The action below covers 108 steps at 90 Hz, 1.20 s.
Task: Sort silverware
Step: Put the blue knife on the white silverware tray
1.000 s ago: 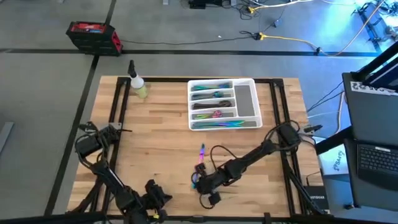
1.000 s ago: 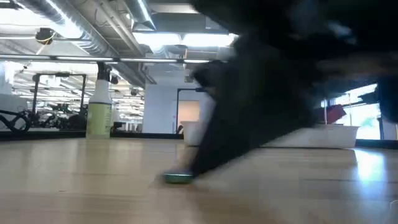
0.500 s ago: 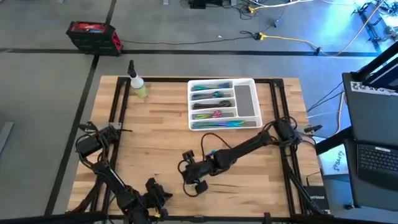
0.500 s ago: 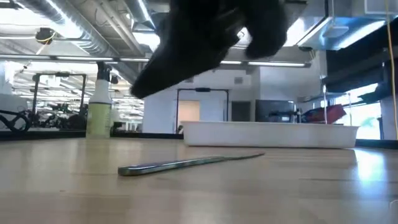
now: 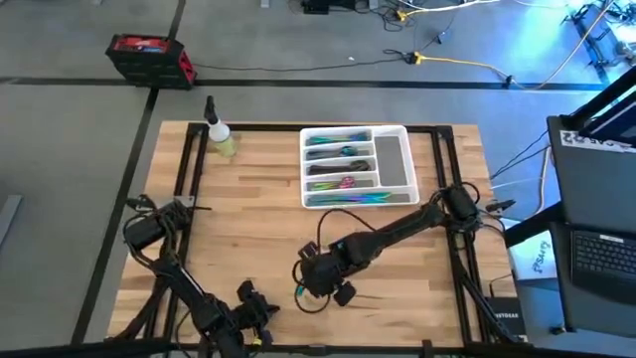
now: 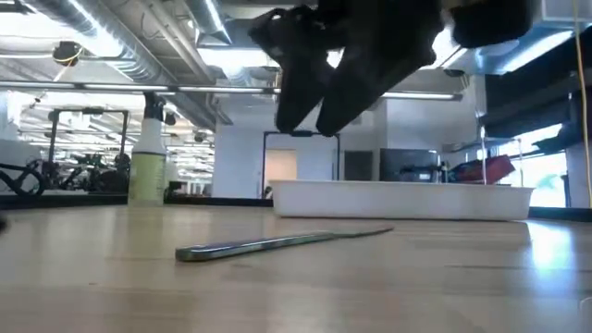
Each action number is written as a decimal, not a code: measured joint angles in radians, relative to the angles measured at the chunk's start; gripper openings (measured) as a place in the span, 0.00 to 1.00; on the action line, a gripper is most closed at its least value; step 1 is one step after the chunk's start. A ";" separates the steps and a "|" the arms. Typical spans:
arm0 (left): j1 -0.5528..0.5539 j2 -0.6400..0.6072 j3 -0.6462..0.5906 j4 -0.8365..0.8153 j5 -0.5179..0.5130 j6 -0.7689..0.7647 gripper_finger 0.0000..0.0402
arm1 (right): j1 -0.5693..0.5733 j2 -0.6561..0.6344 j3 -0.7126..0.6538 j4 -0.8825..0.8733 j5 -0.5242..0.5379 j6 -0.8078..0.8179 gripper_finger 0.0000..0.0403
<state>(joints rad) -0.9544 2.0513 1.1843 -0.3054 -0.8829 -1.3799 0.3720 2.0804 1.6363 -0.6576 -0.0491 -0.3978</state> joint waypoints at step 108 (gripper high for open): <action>0.107 0.002 0.000 0.140 0.001 0.106 0.00 | -0.085 0.148 0.000 0.044 -0.111 -0.112 0.08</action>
<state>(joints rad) -0.8473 2.0529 1.1843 -0.1651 -0.8820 -1.2737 0.2866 2.2280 1.6360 -0.6137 -0.1599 -0.5101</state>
